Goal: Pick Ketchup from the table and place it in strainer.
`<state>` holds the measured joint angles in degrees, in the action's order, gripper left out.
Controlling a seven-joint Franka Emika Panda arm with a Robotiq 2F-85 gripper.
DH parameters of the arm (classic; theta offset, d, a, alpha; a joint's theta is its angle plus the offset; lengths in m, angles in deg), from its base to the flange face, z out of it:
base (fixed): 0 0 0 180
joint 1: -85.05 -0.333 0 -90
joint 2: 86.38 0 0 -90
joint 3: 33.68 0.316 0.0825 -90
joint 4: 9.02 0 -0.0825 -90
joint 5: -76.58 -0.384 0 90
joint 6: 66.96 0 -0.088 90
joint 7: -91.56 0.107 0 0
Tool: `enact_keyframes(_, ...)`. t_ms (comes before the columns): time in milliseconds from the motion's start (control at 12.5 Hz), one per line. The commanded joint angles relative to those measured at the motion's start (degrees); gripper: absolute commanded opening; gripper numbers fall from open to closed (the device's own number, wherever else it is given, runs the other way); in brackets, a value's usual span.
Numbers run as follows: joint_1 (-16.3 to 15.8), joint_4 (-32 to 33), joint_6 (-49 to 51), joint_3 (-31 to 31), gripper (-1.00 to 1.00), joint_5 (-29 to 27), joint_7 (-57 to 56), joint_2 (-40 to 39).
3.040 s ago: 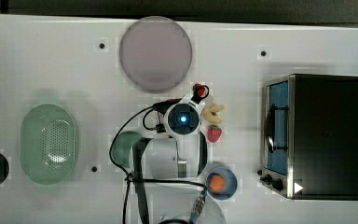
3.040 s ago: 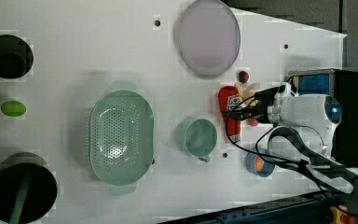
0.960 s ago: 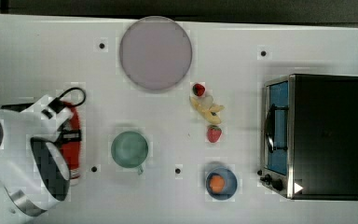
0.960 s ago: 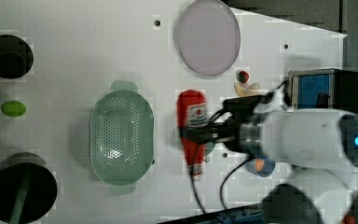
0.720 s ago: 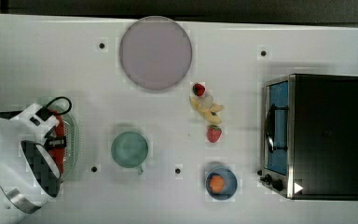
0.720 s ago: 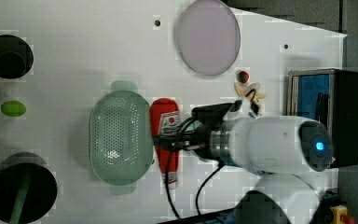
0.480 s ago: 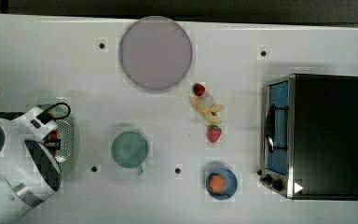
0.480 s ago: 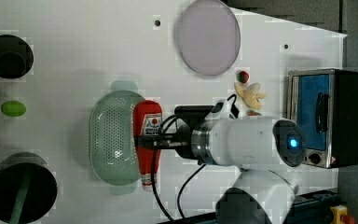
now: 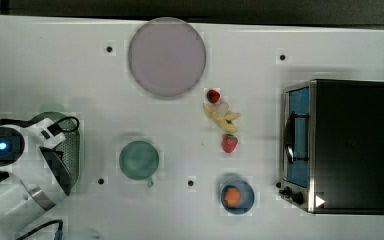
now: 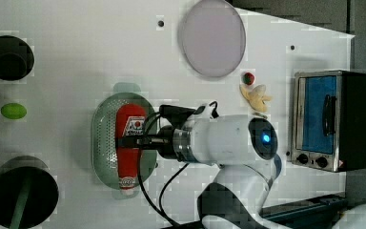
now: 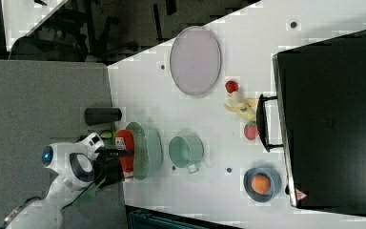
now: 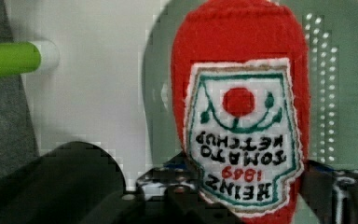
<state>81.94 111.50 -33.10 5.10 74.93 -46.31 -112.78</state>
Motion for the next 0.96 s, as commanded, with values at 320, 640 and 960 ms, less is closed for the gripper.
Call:
enact_keyframes(320,-0.55,-1.11,-2.45,-0.97,1.00,1.88,4.51,1.66)
enact_keyframes(640,3.06,-1.34,5.03,-1.13,1.00,1.88,10.13,10.81)
enact_keyframes(960,10.60,-5.58,19.12,-2.84,1.00,1.64,10.04,20.30)
